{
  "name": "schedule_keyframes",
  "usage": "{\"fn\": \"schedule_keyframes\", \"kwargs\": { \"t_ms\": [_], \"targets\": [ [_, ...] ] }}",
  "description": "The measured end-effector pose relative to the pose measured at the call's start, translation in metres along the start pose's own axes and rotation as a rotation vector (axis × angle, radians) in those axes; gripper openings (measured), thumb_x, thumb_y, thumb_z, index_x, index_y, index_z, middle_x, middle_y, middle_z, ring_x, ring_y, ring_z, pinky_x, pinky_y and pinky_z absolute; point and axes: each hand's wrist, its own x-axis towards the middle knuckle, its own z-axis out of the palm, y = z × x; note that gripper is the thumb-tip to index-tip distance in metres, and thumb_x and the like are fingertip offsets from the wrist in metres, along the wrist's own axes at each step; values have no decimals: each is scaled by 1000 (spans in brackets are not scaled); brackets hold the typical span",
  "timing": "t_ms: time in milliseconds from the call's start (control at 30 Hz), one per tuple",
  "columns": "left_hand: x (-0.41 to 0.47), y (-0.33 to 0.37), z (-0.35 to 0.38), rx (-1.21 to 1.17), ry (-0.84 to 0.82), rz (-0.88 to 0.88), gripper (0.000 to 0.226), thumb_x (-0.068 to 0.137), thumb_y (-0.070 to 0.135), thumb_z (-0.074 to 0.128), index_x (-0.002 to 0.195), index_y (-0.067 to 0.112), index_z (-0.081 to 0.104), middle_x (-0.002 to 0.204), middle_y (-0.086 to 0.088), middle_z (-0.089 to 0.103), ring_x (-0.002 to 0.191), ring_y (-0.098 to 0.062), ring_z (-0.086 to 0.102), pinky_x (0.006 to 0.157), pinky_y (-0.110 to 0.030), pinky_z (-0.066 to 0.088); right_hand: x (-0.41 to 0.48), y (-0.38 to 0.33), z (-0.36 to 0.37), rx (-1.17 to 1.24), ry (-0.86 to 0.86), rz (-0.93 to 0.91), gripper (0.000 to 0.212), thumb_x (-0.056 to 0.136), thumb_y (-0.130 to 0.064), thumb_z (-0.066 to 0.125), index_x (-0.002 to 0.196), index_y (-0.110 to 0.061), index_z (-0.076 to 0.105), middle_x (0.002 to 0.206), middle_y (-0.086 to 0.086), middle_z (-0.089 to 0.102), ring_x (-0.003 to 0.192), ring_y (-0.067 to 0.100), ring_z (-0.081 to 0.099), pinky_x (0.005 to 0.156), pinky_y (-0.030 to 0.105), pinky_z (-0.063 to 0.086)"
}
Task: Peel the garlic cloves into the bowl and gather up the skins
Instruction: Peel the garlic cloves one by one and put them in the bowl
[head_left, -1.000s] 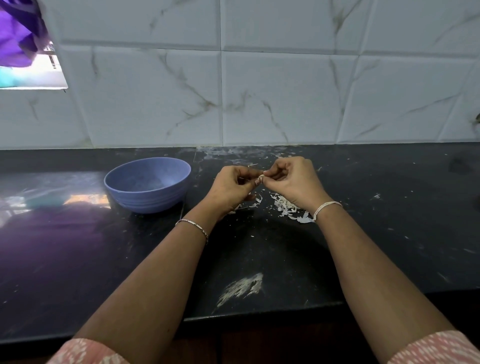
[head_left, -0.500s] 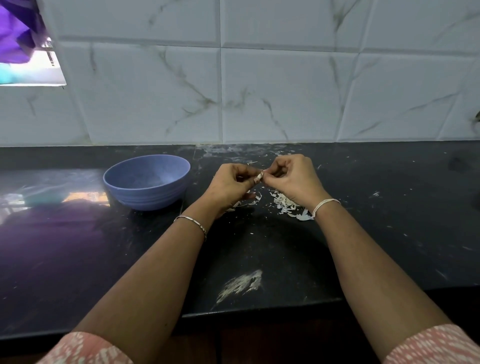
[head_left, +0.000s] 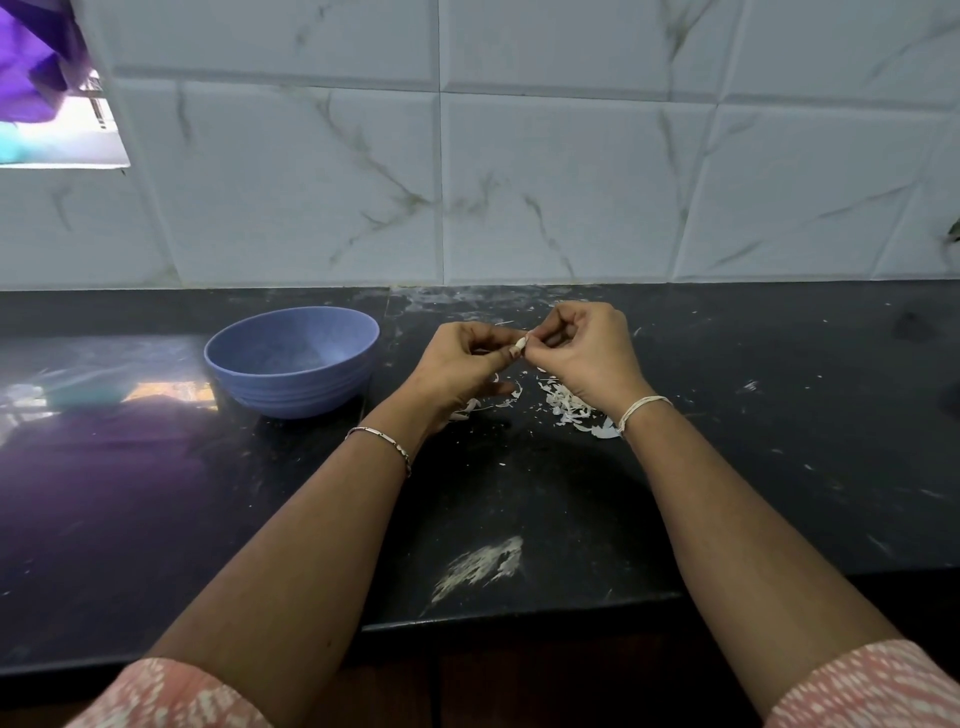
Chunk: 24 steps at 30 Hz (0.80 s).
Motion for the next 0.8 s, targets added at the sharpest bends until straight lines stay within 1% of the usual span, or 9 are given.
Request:
{"fn": "schedule_keyframes", "kwargs": {
  "t_ms": [100, 200, 267, 333, 433, 500, 567, 700, 800],
  "targets": [
    [-1, 2, 1, -19, 8, -9, 12, 89, 4, 67, 88, 15, 72, 88, -4, 66, 76, -5, 59, 65, -28, 60, -1, -2, 1, -16, 22, -5, 12, 73, -9, 76, 67, -15, 67, 65, 3, 70, 62, 16, 67, 63, 32, 59],
    [-1, 3, 3, -46, 48, -36, 16, 88, 0, 65, 84, 14, 73, 80, -4, 62, 76, -9, 56, 67, -33, 61, 0, -1, 2, -31, 28, -22, 7, 73, -12, 76, 71, -12, 69, 67, 3, 70, 63, 16, 68, 65, 34, 59],
    [0, 5, 5, -74, 82, -69, 14, 89, 3, 63, 82, 11, 73, 75, -5, 61, 73, -11, 57, 69, -36, 61, -1, -1, 3, -84, 30, -62, 4, 74, -13, 74, 73, -13, 70, 67, 1, 70, 62, 14, 66, 66, 34, 59],
    [1, 6, 5, -98, 102, -85, 11, 89, 5, 64, 82, 8, 72, 68, -2, 62, 67, -11, 59, 67, -36, 61, -2, -2, 4, -147, 29, -120, 4, 73, -13, 73, 75, -15, 70, 66, -2, 69, 62, 11, 65, 68, 34, 59],
    [1, 5, 3, -122, 104, -87, 9, 89, 4, 65, 83, 7, 71, 60, 1, 63, 60, -10, 60, 65, -35, 62, -2, -2, 5, -185, 20, -191, 6, 74, -13, 72, 78, -15, 71, 66, -4, 68, 63, 11, 66, 69, 36, 59],
    [1, 4, 3, -120, 113, -89, 9, 89, 3, 65, 83, 7, 71, 61, 0, 62, 60, -10, 60, 63, -33, 62, -2, -1, 7, -190, 17, -208, 5, 76, -13, 71, 81, -15, 71, 68, -3, 69, 65, 12, 66, 70, 38, 58],
    [2, 3, 3, -101, 127, -87, 9, 89, 4, 66, 83, 8, 70, 69, -3, 62, 62, -11, 60, 59, -31, 60, -1, 1, 8, -168, 9, -189, 6, 80, -13, 70, 85, -14, 72, 72, -3, 70, 68, 12, 66, 72, 38, 58],
    [3, 2, 2, -63, 135, -68, 2, 88, 11, 71, 87, 12, 69, 85, -8, 65, 64, -14, 60, 58, -32, 58, 1, 4, 10, -35, -59, -105, 14, 91, -5, 61, 96, -13, 71, 87, -1, 73, 82, 8, 70, 82, 34, 59],
    [3, 2, 1, -64, 160, -54, 6, 88, 12, 71, 93, 12, 67, 85, -7, 68, 62, -14, 64, 56, -29, 57, 1, 5, 9, 0, -82, -92, 20, 93, -3, 58, 101, -16, 72, 93, -3, 73, 89, 8, 69, 87, 34, 57]
  ]
}}
